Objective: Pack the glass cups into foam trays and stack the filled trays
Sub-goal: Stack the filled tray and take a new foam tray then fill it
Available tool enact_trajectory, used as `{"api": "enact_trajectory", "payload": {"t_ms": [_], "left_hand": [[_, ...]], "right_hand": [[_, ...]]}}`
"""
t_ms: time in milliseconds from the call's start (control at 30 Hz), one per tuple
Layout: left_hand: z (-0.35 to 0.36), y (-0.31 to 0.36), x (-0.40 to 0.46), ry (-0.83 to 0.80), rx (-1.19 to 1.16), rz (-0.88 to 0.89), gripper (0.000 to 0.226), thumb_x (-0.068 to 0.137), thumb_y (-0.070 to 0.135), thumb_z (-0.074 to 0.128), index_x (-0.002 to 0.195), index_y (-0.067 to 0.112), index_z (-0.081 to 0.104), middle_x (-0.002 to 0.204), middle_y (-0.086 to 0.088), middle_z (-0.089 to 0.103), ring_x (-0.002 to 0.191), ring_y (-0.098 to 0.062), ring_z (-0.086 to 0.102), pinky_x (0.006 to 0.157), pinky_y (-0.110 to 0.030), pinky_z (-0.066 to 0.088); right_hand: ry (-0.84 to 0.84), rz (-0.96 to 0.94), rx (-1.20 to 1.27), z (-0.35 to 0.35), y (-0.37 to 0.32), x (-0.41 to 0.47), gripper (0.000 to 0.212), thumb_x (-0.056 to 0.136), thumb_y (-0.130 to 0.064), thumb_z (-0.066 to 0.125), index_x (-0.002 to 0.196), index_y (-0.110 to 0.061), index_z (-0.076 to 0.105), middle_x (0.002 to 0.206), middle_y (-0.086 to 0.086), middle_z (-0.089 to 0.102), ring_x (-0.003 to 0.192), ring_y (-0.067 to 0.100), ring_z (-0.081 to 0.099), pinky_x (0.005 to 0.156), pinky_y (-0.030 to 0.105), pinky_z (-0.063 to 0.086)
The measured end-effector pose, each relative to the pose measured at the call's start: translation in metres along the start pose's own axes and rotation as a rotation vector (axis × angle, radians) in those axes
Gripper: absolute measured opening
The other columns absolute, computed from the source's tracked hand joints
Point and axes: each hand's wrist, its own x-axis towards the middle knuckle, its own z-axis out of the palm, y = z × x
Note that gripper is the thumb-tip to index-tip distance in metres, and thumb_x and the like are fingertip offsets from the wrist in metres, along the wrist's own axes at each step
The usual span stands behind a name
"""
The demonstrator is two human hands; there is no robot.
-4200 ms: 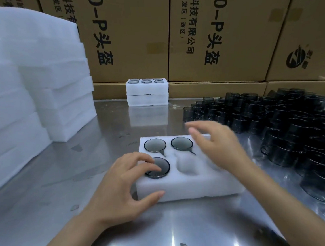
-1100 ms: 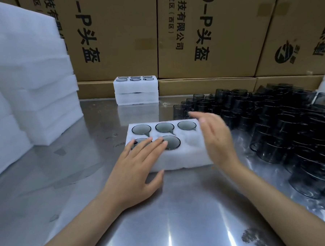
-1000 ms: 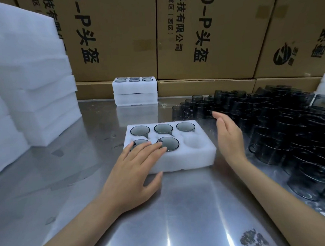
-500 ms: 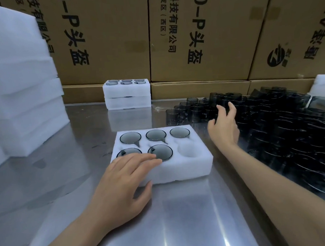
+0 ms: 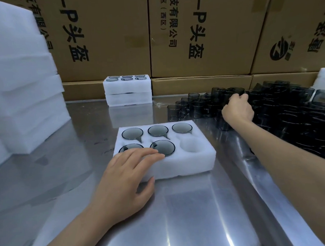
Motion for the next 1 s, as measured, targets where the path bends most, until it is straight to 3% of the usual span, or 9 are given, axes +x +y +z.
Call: {"api": "enact_trajectory", "payload": {"t_ms": [200, 300, 400, 633, 733, 833, 900, 1000], "left_hand": [[-0.002, 0.001, -0.001, -0.015, 0.013, -0.012, 0.046, 0.08, 0.029, 0.05, 0.125, 0.027, 0.057, 0.127, 0.013, 0.055, 0.116, -0.012, 0.051, 0.094, -0.029, 0.037], [-0.003, 0.002, -0.002, -0.036, 0.011, -0.024, 0.047, 0.08, 0.03, 0.05, 0.127, 0.028, 0.056, 0.128, 0.013, 0.054, 0.118, -0.013, 0.051, 0.094, -0.032, 0.039], [-0.004, 0.003, -0.002, -0.045, 0.012, -0.031, 0.048, 0.08, 0.03, 0.051, 0.127, 0.028, 0.056, 0.129, 0.014, 0.053, 0.119, -0.012, 0.05, 0.095, -0.03, 0.037], [-0.005, 0.005, -0.004, -0.064, 0.014, -0.041, 0.049, 0.08, 0.031, 0.05, 0.129, 0.029, 0.054, 0.13, 0.014, 0.052, 0.12, -0.012, 0.048, 0.097, -0.026, 0.032], [-0.005, 0.004, -0.003, -0.076, 0.012, -0.04, 0.05, 0.08, 0.031, 0.051, 0.13, 0.03, 0.052, 0.132, 0.015, 0.05, 0.122, -0.011, 0.047, 0.099, -0.027, 0.031], [-0.006, 0.003, -0.004, -0.079, 0.005, -0.043, 0.05, 0.08, 0.031, 0.052, 0.13, 0.03, 0.052, 0.132, 0.015, 0.05, 0.122, -0.011, 0.047, 0.099, -0.027, 0.032], [-0.006, 0.003, -0.004, -0.082, 0.003, -0.043, 0.051, 0.08, 0.03, 0.053, 0.131, 0.031, 0.051, 0.132, 0.016, 0.05, 0.123, -0.011, 0.047, 0.099, -0.027, 0.032], [-0.006, 0.003, -0.004, -0.086, 0.0, -0.037, 0.051, 0.08, 0.03, 0.052, 0.131, 0.031, 0.051, 0.133, 0.016, 0.049, 0.123, -0.011, 0.046, 0.099, -0.028, 0.033]], "right_hand": [[0.038, -0.148, 0.177, -0.017, 0.001, -0.03, 0.025, 0.097, -0.032, 0.048, 0.105, -0.011, 0.06, 0.119, 0.01, 0.044, 0.076, 0.024, 0.05, 0.065, 0.031, 0.04], [0.113, -0.312, 0.405, -0.028, -0.003, -0.061, 0.029, 0.092, -0.044, 0.053, 0.081, -0.017, 0.056, 0.096, -0.002, 0.045, 0.068, 0.009, 0.049, 0.058, 0.025, 0.034], [0.103, -0.51, 0.527, -0.037, -0.006, -0.097, 0.029, 0.089, -0.043, 0.057, 0.073, -0.019, 0.051, 0.084, -0.009, 0.042, 0.069, 0.003, 0.05, 0.061, 0.028, 0.04], [0.033, -0.887, 0.293, -0.047, -0.008, -0.142, 0.019, 0.09, -0.032, 0.054, 0.081, -0.016, 0.05, 0.094, -0.009, 0.048, 0.09, 0.011, 0.041, 0.055, 0.031, 0.042], [-0.038, -0.952, 0.21, -0.049, -0.005, -0.143, 0.018, 0.093, -0.032, 0.049, 0.083, -0.017, 0.049, 0.091, -0.013, 0.048, 0.101, 0.01, 0.037, 0.049, 0.024, 0.035], [-0.184, -0.963, 0.194, -0.053, -0.001, -0.138, 0.022, 0.095, -0.036, 0.039, 0.087, -0.017, 0.047, 0.092, -0.015, 0.049, 0.11, 0.009, 0.033, 0.056, 0.031, 0.04], [-0.235, -0.955, 0.225, -0.056, 0.001, -0.138, 0.023, 0.092, -0.038, 0.035, 0.083, -0.018, 0.044, 0.087, -0.012, 0.049, 0.107, 0.008, 0.034, 0.063, 0.037, 0.046], [-0.257, -0.967, 0.225, -0.057, 0.001, -0.138, 0.022, 0.089, -0.038, 0.037, 0.077, -0.02, 0.04, 0.079, -0.01, 0.048, 0.101, 0.007, 0.034, 0.064, 0.035, 0.045]]}}
